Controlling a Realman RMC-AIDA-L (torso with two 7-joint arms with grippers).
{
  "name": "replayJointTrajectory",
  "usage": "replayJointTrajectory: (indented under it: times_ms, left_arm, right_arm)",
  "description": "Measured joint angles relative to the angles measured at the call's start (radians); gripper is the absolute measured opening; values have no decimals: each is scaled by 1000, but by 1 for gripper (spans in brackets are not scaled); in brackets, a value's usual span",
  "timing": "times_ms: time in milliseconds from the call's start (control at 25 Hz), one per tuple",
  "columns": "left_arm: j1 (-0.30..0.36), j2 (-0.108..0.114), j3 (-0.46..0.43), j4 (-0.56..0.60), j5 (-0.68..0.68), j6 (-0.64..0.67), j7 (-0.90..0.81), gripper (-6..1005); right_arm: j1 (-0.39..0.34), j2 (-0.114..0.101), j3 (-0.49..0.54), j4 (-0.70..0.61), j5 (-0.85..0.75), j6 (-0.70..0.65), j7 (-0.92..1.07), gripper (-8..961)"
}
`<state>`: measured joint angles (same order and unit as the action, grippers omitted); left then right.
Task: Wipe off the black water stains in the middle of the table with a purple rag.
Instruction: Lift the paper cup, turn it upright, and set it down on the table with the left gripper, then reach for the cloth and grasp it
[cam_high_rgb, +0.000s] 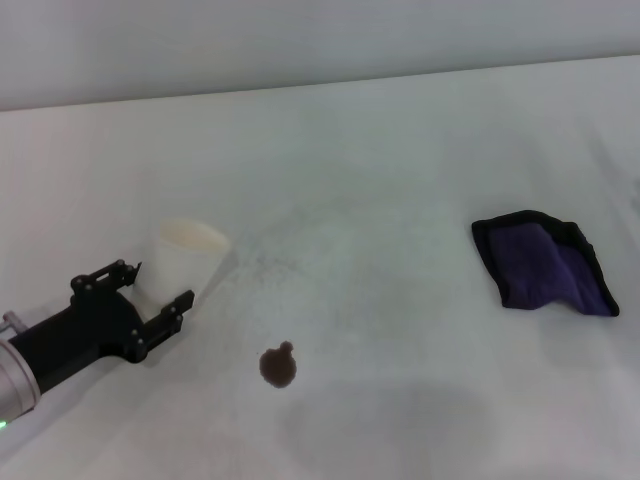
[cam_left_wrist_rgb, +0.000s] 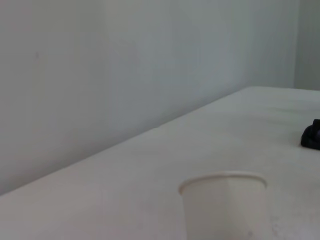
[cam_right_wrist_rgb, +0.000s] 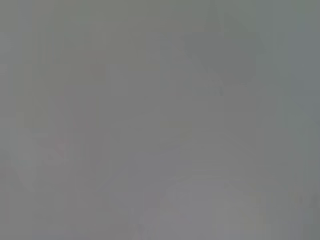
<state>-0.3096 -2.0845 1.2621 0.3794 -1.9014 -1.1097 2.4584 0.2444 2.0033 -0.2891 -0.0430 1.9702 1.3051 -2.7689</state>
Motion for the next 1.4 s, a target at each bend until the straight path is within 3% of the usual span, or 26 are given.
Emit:
replayJointTrajectory:
  times_ms: [1080,1200,1400]
  left_arm:
    - [22,0,4,-57,-33,17,34,659]
    - [25,0,3,-57,-35,12,36,834]
    - [44,0,2,-57,-39,-11,50,882]
  right_arm:
    - [6,2,4,-12,4,-23,0,871]
    - [6,2,4,-12,4,-23,0,871]
    - [8,2,4,-18,4,-23,0,871]
